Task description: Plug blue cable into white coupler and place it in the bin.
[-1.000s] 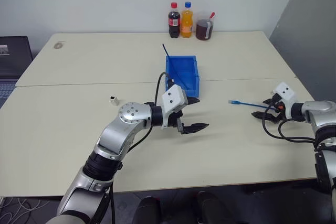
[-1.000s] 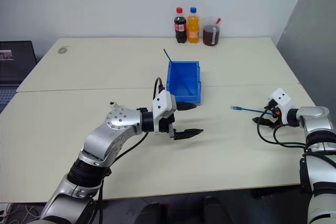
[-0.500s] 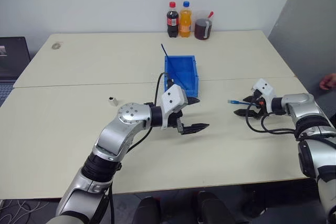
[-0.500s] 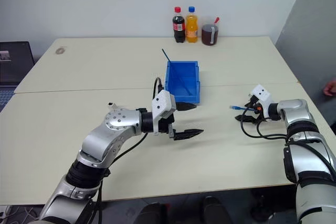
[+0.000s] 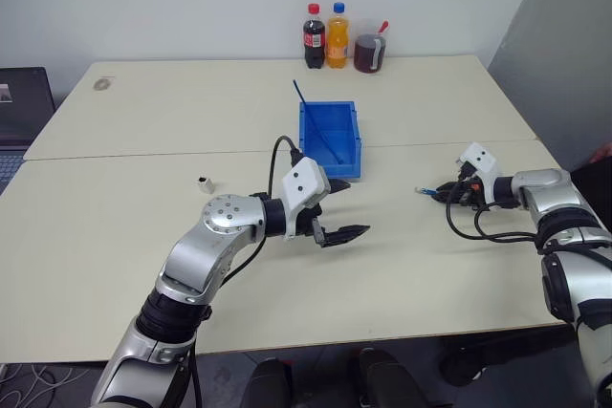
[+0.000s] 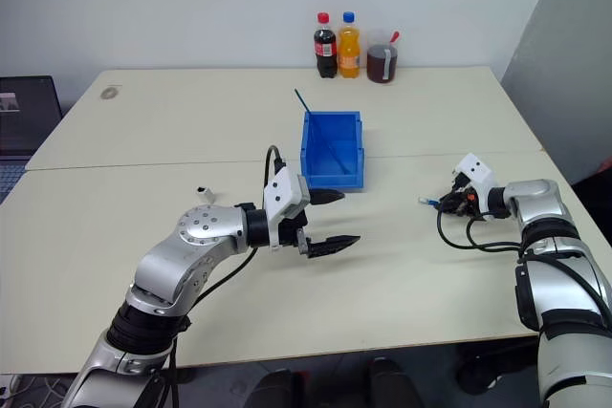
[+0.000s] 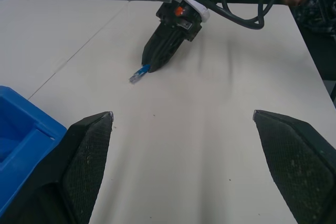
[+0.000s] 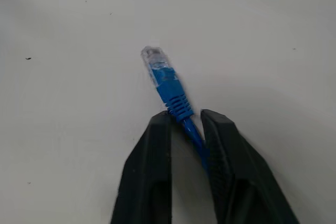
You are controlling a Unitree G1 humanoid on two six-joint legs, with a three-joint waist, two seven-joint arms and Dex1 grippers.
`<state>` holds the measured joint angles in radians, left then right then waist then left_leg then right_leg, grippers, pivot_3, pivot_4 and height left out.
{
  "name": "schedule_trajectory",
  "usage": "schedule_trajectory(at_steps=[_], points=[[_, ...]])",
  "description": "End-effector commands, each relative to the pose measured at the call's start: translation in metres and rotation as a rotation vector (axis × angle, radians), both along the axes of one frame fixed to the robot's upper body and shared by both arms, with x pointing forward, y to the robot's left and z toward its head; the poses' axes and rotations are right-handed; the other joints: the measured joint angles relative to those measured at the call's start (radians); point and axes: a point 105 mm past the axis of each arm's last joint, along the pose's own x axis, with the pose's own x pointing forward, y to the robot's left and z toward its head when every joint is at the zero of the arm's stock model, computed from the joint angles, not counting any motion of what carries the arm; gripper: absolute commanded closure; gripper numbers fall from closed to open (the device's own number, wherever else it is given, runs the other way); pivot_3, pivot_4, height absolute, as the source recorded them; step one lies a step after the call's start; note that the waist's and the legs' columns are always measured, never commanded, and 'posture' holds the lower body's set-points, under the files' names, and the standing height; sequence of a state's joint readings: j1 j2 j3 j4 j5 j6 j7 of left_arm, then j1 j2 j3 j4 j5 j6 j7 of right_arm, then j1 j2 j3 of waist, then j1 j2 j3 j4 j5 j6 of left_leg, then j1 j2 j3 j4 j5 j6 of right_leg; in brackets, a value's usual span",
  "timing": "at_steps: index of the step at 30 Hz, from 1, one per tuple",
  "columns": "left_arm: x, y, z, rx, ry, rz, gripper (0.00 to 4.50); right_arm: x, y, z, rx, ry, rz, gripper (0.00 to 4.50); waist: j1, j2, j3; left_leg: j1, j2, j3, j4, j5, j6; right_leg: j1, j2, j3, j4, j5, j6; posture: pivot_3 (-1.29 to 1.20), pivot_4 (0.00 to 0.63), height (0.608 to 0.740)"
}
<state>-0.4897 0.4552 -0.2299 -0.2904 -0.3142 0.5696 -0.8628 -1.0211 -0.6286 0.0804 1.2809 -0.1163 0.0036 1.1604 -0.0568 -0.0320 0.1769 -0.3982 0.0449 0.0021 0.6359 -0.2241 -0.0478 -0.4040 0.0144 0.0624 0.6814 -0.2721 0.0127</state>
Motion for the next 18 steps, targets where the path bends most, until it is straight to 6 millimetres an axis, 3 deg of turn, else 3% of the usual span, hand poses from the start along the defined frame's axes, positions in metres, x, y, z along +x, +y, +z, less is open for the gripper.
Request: schedule_trajectory(at_steps=[1,8,10,14,18], points=[[-0.003,-0.004,0.014,-0.027,-0.046,-0.023,0.0,-0.003,0.0,-0.005,-0.018,0.031,0.016,4.49,0.0,0.0,0.0,0.0,0.0,0.0,0.0,0.0,0.0,0.0,0.0,0.0,0.0,0.0,0.0,0.0,0.15,0.74],[-0.001,-0.001,0.014,-0.022,-0.053,-0.017,0.0,-0.002,0.0,-0.003,-0.008,0.018,0.012,4.5,0.0,0.0,0.0,0.0,0.0,0.0,0.0,0.0,0.0,0.0,0.0,0.0,0.0,0.0,0.0,0.0,0.15,0.74],[0.001,0.006,0.017,-0.017,-0.066,0.006,0.0,-0.001,0.009,0.005,0.033,0.017,0.05,4.5,0.0,0.0,0.0,0.0,0.0,0.0,0.0,0.0,0.0,0.0,0.0,0.0,0.0,0.0,0.0,0.0,0.15,0.74],[-0.001,0.037,0.02,0.012,-0.08,0.067,0.0,-0.009,0.055,0.024,0.22,0.132,0.236,4.5,-0.014,0.0,0.0,0.001,0.001,0.0,0.0,0.0,0.0,0.0,0.001,0.001,0.001,0.0,0.0,0.0,0.15,0.74],[-0.022,0.079,0.002,0.1,-0.056,0.12,0.0,-0.034,0.109,0.038,0.338,0.342,0.411,4.5,-0.03,0.003,0.001,0.001,0.001,-0.001,-0.002,0.0,0.0,-0.002,0.001,0.001,0.002,0.0,0.0,0.0,0.15,0.74]])
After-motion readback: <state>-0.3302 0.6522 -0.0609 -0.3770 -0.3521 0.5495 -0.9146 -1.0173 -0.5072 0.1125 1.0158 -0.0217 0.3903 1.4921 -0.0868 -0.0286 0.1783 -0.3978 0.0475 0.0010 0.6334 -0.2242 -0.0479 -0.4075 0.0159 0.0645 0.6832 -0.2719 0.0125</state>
